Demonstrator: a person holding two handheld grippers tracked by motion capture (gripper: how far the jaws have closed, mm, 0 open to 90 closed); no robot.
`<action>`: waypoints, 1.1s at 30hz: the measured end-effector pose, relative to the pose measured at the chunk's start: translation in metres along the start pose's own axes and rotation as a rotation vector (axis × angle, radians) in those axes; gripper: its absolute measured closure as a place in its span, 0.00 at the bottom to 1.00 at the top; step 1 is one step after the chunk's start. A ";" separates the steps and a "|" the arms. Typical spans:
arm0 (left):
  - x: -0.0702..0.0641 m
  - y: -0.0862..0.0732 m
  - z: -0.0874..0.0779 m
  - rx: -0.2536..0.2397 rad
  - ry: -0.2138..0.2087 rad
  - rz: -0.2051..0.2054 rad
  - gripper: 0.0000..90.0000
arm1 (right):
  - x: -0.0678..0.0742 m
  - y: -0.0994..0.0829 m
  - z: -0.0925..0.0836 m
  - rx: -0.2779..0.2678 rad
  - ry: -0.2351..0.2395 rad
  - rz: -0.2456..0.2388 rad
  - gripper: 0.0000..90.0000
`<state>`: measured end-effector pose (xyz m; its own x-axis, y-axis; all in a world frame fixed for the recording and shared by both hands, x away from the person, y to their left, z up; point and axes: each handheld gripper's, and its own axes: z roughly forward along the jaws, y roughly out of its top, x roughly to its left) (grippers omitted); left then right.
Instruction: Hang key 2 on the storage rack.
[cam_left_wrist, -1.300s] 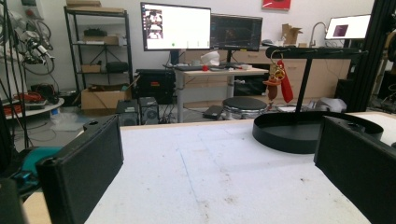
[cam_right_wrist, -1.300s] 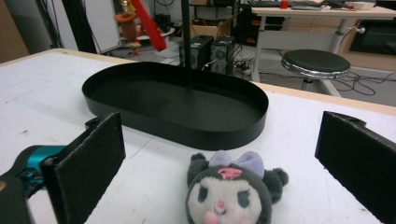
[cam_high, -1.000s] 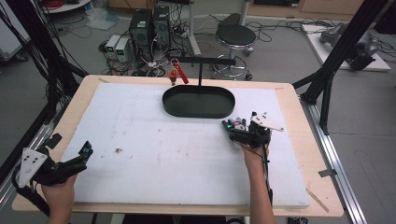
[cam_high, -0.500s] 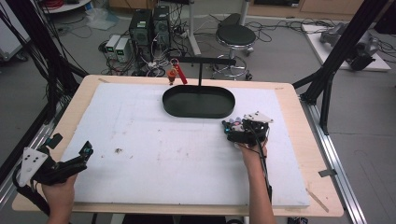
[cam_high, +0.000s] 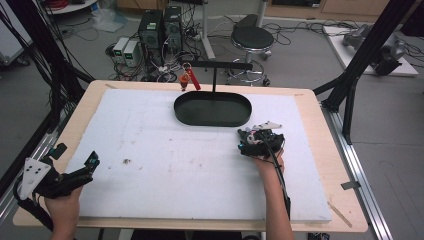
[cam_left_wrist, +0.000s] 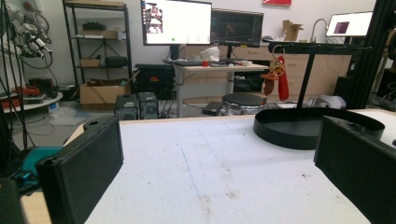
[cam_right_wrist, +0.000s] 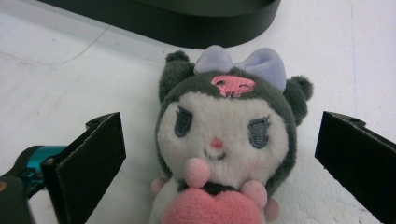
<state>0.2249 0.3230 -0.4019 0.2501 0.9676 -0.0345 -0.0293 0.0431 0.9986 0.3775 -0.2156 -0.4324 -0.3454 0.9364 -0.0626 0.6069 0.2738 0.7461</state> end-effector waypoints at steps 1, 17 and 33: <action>0.000 0.000 0.000 -0.001 0.001 -0.001 0.02 | 0.000 0.000 0.000 0.004 -0.003 0.000 0.06; 0.001 0.000 0.000 -0.001 0.002 -0.003 0.02 | -0.002 0.000 -0.004 0.060 -0.014 0.001 0.47; 0.001 0.000 -0.001 -0.002 0.005 -0.004 0.02 | -0.003 0.005 -0.025 -0.141 0.001 0.039 0.51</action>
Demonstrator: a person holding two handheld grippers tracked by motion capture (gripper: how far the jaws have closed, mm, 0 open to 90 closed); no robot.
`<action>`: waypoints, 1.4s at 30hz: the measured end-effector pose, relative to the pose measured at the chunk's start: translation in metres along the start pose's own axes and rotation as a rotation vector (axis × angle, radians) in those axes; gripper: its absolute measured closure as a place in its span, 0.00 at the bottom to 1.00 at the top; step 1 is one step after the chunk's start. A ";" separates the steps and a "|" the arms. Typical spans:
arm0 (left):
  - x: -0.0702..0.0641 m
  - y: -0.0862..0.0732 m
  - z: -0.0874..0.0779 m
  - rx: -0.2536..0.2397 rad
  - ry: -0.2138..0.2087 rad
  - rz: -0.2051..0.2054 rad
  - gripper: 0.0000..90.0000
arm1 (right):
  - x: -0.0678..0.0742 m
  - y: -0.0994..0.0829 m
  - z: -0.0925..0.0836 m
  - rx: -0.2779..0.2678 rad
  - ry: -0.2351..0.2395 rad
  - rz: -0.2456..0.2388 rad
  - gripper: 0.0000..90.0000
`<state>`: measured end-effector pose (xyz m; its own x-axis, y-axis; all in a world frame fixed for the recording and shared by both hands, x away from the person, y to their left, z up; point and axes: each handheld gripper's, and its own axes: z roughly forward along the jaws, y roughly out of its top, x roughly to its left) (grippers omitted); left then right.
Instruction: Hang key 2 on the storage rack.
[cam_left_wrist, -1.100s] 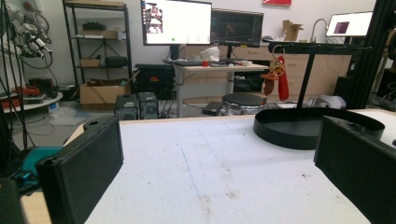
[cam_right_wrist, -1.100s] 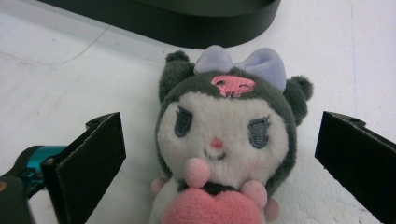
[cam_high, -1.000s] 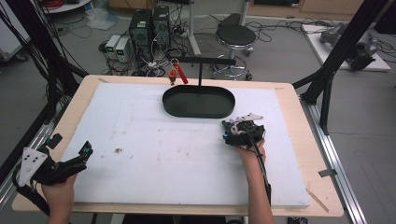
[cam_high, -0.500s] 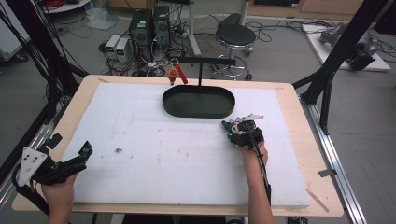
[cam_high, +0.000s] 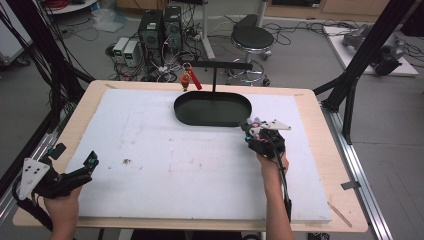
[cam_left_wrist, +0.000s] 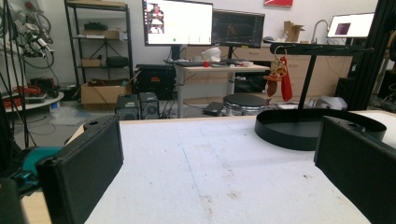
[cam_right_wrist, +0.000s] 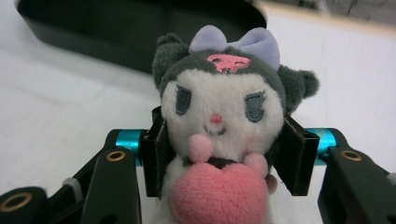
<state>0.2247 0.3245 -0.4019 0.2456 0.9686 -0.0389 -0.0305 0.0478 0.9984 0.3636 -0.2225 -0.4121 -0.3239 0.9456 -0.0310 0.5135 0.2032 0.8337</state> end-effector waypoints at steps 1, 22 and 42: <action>0.000 0.000 0.000 0.000 0.000 0.000 0.02 | 0.001 0.002 -0.003 -0.033 0.004 0.002 0.51; -0.001 0.000 0.000 -0.007 -0.002 0.005 0.02 | 0.002 0.005 -0.044 -0.516 0.062 0.063 0.50; -0.004 0.000 0.000 -0.013 -0.008 0.021 0.02 | 0.006 0.026 -0.053 -0.697 0.121 0.075 0.49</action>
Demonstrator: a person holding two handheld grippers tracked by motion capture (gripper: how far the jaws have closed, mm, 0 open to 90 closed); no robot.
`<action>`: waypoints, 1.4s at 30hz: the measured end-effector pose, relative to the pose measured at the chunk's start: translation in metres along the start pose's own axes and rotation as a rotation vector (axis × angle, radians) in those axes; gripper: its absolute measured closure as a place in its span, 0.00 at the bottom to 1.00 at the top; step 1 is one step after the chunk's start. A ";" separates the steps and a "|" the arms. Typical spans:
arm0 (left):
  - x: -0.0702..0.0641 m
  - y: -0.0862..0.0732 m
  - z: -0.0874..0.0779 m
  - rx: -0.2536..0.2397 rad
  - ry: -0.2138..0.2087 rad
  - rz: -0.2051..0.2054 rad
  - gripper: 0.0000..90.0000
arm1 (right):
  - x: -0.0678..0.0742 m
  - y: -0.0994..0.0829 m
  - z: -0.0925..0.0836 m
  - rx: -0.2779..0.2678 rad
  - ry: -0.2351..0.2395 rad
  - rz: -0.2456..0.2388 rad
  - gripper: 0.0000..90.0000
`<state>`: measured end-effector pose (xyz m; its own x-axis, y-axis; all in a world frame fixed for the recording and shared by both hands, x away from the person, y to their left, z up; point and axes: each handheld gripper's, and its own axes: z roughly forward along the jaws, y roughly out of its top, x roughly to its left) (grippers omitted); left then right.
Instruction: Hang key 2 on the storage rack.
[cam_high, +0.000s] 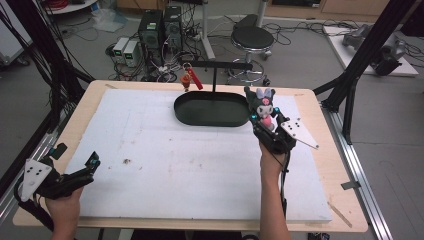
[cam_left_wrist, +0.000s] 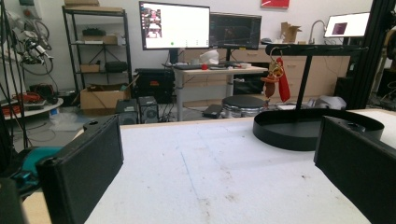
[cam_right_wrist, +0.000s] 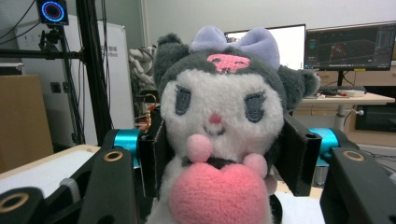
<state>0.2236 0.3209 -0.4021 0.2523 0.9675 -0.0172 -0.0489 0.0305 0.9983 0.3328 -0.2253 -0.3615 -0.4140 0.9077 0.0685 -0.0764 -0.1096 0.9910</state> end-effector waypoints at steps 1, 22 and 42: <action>0.000 0.000 0.000 0.000 0.000 0.000 0.02 | 0.000 0.001 0.002 -0.002 0.001 0.003 0.49; 0.002 -0.002 0.002 0.006 -0.005 -0.010 0.02 | -0.007 0.012 0.062 0.016 0.022 0.020 0.49; 0.007 -0.008 0.004 0.021 0.011 -0.022 0.02 | -0.024 0.002 0.102 0.069 0.016 0.042 0.49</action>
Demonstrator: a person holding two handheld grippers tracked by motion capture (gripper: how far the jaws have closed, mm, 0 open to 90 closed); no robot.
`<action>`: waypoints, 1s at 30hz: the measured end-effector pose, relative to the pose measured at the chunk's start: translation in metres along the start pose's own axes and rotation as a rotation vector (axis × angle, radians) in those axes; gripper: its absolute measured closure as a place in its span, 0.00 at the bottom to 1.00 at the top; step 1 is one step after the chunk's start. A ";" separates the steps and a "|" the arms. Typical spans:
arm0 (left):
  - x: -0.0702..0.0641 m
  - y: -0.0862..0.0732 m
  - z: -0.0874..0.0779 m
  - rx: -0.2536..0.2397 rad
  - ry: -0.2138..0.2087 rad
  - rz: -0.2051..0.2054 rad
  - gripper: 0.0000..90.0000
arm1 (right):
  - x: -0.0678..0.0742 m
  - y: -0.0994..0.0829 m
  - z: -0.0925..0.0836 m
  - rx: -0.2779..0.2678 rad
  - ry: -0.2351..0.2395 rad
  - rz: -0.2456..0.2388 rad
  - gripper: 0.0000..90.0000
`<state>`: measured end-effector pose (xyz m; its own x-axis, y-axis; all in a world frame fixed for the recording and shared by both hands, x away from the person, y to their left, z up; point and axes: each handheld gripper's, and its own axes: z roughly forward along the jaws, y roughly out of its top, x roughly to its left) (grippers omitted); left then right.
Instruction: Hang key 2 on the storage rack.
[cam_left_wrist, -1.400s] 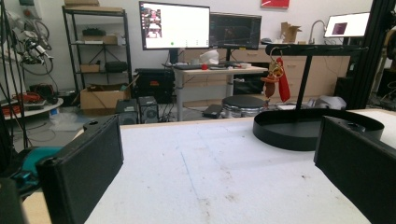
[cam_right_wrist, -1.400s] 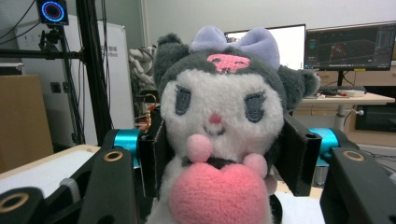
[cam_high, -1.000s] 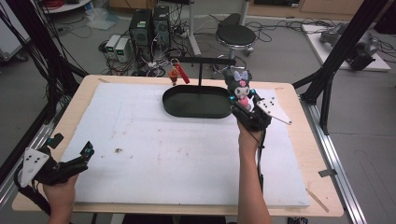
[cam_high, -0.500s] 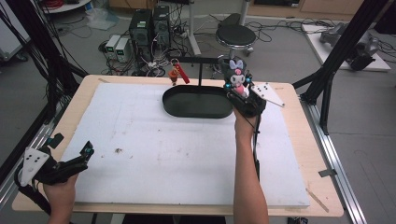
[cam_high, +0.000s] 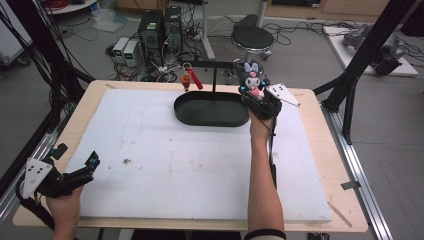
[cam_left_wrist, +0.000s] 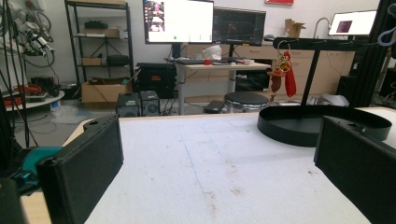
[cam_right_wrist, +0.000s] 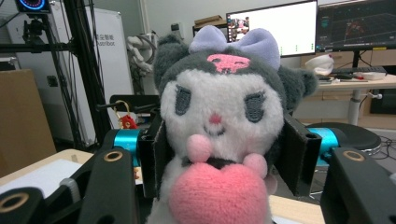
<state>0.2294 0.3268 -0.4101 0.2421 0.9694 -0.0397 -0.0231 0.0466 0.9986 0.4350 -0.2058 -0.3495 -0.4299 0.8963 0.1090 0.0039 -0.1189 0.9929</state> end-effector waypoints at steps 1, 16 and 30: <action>0.000 0.000 0.000 0.001 -0.001 -0.001 0.02 | -0.001 -0.001 0.001 -0.001 -0.001 -0.004 0.49; 0.001 0.000 -0.001 -0.002 -0.001 -0.001 0.02 | -0.016 -0.009 0.013 0.014 -0.046 0.018 0.49; 0.000 -0.002 0.002 0.006 -0.007 0.000 0.02 | -0.027 -0.015 0.014 0.009 -0.090 0.059 0.49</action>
<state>0.2310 0.3267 -0.4119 0.2486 0.9678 -0.0394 -0.0175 0.0451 0.9988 0.4595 -0.2225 -0.3668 -0.3458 0.9226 0.1711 0.0352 -0.1695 0.9849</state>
